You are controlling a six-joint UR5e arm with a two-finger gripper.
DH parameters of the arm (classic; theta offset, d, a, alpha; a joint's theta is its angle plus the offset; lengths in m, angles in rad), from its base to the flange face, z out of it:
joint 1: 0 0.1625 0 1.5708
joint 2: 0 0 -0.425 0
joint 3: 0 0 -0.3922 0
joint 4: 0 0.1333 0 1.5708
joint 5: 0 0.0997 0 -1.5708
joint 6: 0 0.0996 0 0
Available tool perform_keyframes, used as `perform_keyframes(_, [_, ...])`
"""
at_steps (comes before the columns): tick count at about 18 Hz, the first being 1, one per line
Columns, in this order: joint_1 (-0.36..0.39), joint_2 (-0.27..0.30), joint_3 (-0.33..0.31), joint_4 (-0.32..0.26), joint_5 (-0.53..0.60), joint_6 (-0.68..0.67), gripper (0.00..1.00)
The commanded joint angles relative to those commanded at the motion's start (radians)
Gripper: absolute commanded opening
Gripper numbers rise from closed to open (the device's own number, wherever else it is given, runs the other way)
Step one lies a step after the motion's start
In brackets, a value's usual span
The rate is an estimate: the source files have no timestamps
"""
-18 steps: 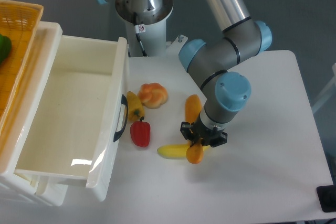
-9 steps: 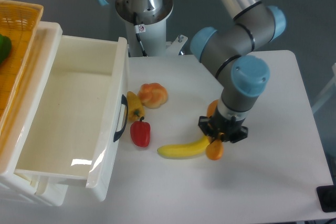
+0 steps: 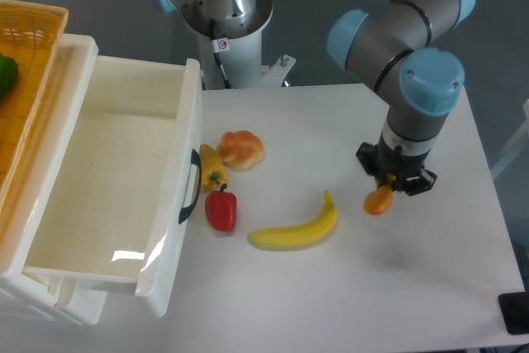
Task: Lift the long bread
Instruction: 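Lift the grasped bread up off the banana and away from the table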
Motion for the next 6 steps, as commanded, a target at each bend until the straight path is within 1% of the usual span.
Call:
perform_keyframes(1, [0.000,-0.012,0.034,-0.035,-0.008,0.000,0.04])
perform_keyframes(2, [0.000,-0.015,0.049,-0.060,-0.015,0.000,0.04])
perform_keyframes(6, [0.000,-0.008,0.046,-0.059,-0.017,0.006,0.04])
